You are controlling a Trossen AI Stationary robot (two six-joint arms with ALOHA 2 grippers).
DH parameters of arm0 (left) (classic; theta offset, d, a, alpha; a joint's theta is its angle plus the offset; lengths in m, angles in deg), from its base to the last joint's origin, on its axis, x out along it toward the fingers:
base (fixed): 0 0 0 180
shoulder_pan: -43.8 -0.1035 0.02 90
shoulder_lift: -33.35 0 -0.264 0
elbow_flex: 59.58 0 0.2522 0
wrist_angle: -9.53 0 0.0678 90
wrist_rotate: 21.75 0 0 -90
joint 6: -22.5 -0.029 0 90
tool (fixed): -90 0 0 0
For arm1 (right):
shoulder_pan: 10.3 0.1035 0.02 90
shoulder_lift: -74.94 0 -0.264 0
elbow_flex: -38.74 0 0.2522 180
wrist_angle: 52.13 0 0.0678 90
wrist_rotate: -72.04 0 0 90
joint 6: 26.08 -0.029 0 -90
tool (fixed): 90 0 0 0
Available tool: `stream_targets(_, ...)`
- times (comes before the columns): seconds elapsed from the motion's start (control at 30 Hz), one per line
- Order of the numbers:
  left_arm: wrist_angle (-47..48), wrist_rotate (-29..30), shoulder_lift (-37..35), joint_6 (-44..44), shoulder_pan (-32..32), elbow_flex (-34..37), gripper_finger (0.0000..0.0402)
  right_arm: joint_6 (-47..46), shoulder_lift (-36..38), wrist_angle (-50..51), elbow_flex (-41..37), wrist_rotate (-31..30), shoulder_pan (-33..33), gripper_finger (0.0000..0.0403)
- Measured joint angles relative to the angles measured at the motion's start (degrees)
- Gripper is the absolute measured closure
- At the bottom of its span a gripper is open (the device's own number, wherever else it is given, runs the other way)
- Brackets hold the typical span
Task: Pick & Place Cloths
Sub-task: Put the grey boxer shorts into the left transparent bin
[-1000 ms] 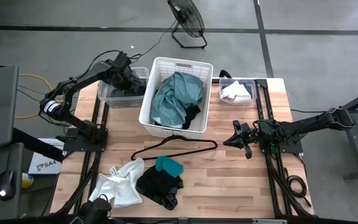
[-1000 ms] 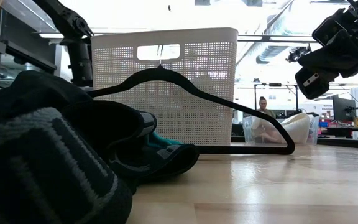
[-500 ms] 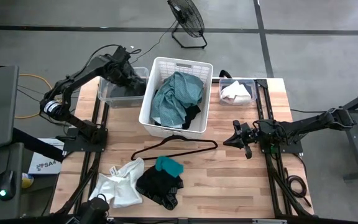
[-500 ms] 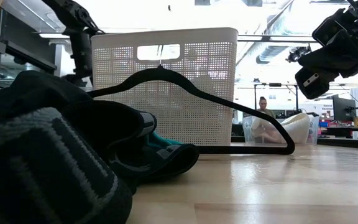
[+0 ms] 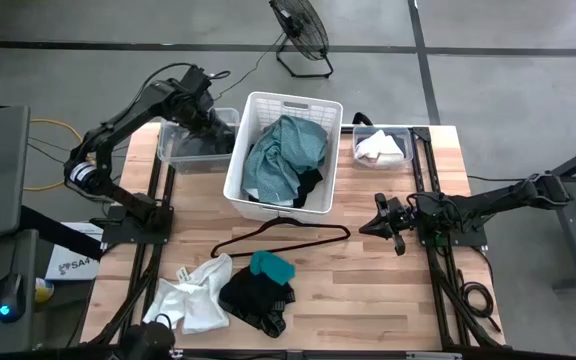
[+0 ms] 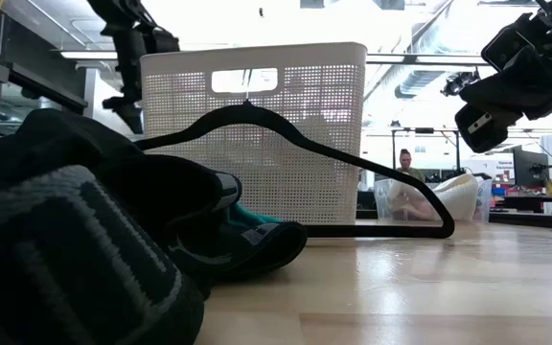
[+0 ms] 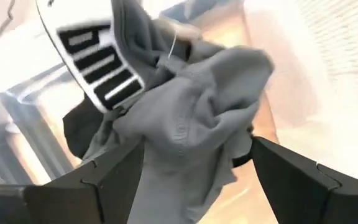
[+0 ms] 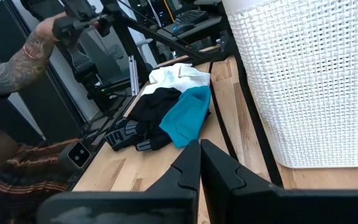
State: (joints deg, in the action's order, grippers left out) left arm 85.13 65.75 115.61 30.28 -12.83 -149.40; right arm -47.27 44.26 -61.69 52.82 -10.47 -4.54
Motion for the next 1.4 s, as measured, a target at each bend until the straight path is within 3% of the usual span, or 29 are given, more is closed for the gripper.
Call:
stream_targets(0.17,-1.0,4.7,-1.3,-0.1,2.0,-2.8,0.0117,0.0,0.0,0.0,0.0,0.0,0.0,0.04)
stream_targets(0.3,-3.7,10.4,-2.3,-0.5,1.9,-3.2,0.0157,0.0,0.0,0.0,0.0,0.0,0.0,0.04)
stream_targets(0.4,-6.5,12.2,-2.3,-0.4,1.8,-2.7,0.0214,0.0,0.0,0.0,0.0,0.0,0.0,0.04)
stream_targets(0.6,-13.7,13.5,-1.9,-0.2,1.9,0.9,0.0367,0.0,0.0,0.0,0.0,0.0,0.0,0.04)
stream_targets(0.67,-14.8,13.5,-1.5,-0.2,1.8,1.7,0.0392,0.0,0.0,0.0,0.0,0.0,0.0,0.04)
stream_targets(0.8,-16.1,13.9,-0.9,-1.0,1.3,1.8,0.0357,0.0,0.0,0.0,0.0,0.0,0.0,0.04)
stream_targets(1.17,-17.7,13.4,0.8,-1.4,-3.0,1.8,0.0161,0.0,0.0,0.0,0.0,0.0,0.0,0.04)
stream_targets(1.4,-20.5,12.3,1.8,-1.3,-3.0,1.8,0.0126,0.0,0.0,0.0,0.0,0.0,0.0,0.04)
